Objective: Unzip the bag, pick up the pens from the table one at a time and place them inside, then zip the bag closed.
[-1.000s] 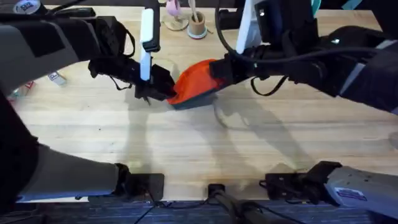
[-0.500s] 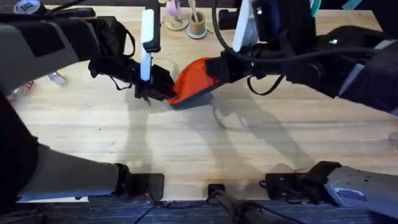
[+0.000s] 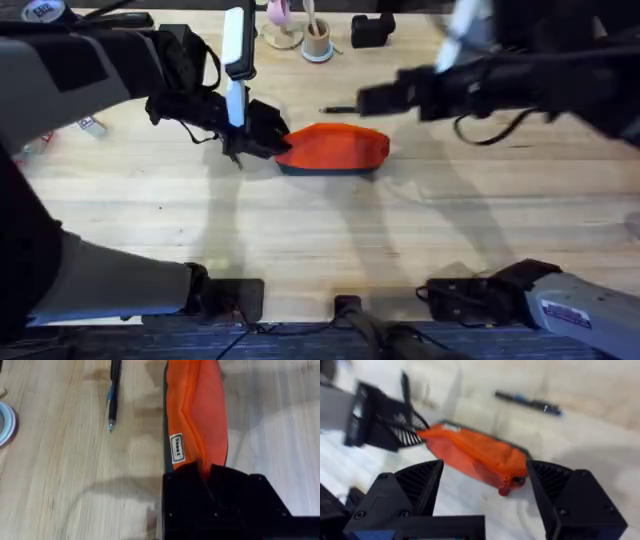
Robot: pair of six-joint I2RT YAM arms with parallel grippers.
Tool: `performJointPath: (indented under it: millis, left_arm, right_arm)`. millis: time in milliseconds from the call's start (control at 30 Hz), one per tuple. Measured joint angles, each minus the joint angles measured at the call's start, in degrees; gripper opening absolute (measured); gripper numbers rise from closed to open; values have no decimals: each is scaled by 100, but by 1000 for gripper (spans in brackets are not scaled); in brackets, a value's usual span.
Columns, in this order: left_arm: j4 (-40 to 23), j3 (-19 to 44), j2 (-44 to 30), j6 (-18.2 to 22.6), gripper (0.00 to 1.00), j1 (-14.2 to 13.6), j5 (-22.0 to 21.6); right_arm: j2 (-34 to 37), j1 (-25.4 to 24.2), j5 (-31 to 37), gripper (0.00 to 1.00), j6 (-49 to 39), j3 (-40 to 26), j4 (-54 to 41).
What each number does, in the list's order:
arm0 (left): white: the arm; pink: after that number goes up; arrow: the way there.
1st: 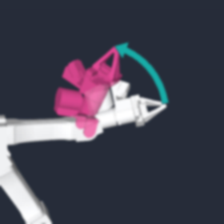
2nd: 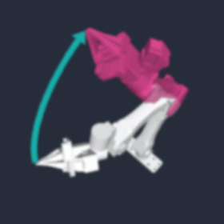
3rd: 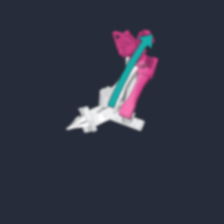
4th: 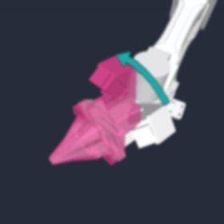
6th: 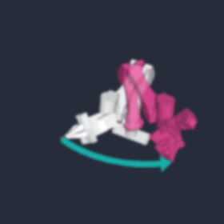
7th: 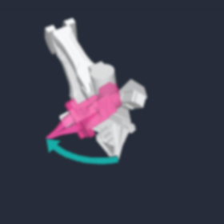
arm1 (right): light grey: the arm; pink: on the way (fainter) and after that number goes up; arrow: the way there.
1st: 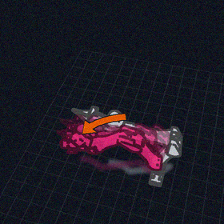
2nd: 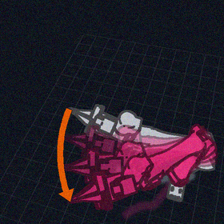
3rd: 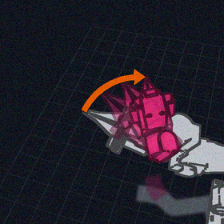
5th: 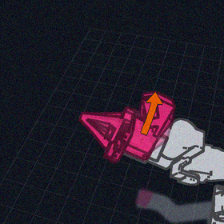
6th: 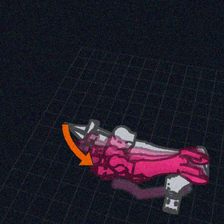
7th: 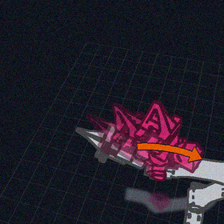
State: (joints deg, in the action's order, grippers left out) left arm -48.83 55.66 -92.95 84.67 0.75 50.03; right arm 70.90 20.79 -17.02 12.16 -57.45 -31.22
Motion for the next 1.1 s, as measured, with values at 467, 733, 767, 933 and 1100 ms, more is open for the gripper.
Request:
performJointPath:
  millis: [467,733,767,933,1100]
  left_arm:
    - [27,0,0,-1,43,2,10]
    - [25,0,0,-1,43,1,9]
    - [26,0,0,-1,43,2,10]
    - [23,0,0,-1,43,2,8]
    - [23,0,0,-1,43,2,10]
  right_arm:
    - [-549,-414,-68,996,54,-123,-558]
    - [-946,-414,134,996,224,-123,-1051]
    - [-1011,-414,177,996,234,-123,-1156]
    - [-1306,-414,373,996,263,-123,-1850]
    - [-1676,-414,431,997,403,-123,-2251]
